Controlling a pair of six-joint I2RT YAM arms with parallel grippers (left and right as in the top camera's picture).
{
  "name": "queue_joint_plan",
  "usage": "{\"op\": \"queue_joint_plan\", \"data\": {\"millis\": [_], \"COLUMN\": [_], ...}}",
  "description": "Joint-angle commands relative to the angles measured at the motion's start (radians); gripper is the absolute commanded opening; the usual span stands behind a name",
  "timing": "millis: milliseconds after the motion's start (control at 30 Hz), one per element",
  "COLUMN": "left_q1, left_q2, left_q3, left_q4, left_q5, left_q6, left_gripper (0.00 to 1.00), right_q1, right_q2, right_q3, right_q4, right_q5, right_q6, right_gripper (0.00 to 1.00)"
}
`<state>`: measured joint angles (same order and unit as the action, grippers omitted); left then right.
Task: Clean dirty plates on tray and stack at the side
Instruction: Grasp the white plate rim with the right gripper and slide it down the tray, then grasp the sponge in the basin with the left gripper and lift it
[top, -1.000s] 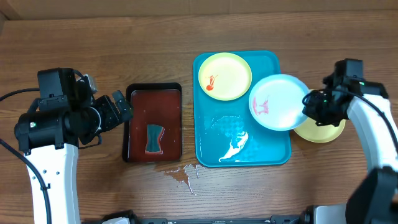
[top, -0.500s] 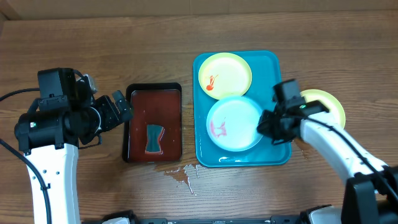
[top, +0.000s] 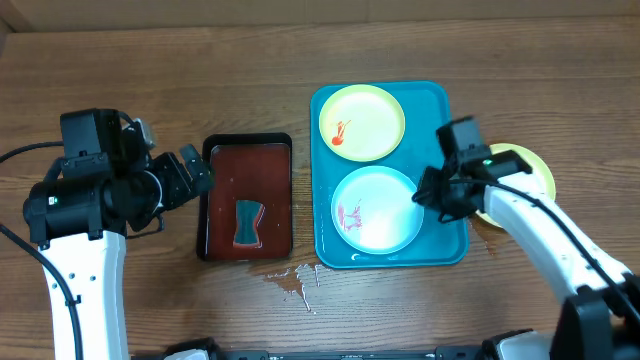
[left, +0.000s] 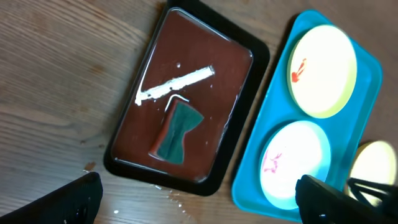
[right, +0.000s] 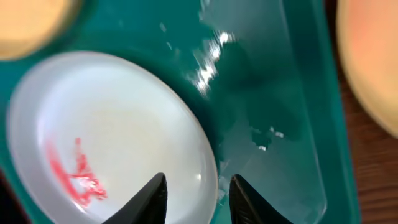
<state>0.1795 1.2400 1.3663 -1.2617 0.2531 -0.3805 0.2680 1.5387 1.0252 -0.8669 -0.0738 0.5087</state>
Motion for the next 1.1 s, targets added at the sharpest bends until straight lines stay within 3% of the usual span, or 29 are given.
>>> {"op": "queue_joint_plan", "data": {"millis": [0,100,233,333,467,600,733,900,1067], "left_q1": [0.003,-0.002,-0.065,-0.155,-0.280,-0.341,-0.341,-0.343,-0.344], "left_q2": [-0.003,0.002,0.026,0.065,0.143,0.250,0.382,0.542,0.666], "left_q3": [0.016,0.014,-0.008,-0.047,-0.122,-0.181,-0.192,-0.192,-0.192], "left_q4": [-0.011,-0.009,-0.018,-0.029,0.006,0.044,0.105,0.168,0.204], "left_q5": [0.055,0.096,0.099,0.016,-0.123,-0.257,-0.265,-0.246,-0.180], "left_q6": [-0.095,-0.089,0.063,0.082,0.050,-0.077,-0.102,-0.090,0.005], "left_gripper": [1.00,1.00,0.83,0.77,0.73,0.72,0.66,0.42,0.32], "right_q1": [-0.003,0.003,0.003,0.004,0.006,0.006,0.006,0.006,0.006], "right_q2": [-0.091,-0.137,-0.159,-0.158,-0.158,-0.158,-0.157,-0.157,-0.157], "right_q3": [0.097,0.104,0.104,0.101,0.101,0.101,0.101,0.101,0.101], "right_q4": [-0.031,-0.049,-0.094,-0.124,-0.130,-0.132,-0.133,-0.139,-0.142], "right_q5": [0.028,0.027,0.027,0.027,0.027,0.018,-0.015,-0.017,-0.017], "right_q6": [-0.103,-0.103,-0.102,-0.101,-0.101,-0.097,-0.097,-0.098,-0.098], "right_gripper": [0.35,0.35,0.35,0.35,0.35,0.35,0.35,0.35,0.34]}}
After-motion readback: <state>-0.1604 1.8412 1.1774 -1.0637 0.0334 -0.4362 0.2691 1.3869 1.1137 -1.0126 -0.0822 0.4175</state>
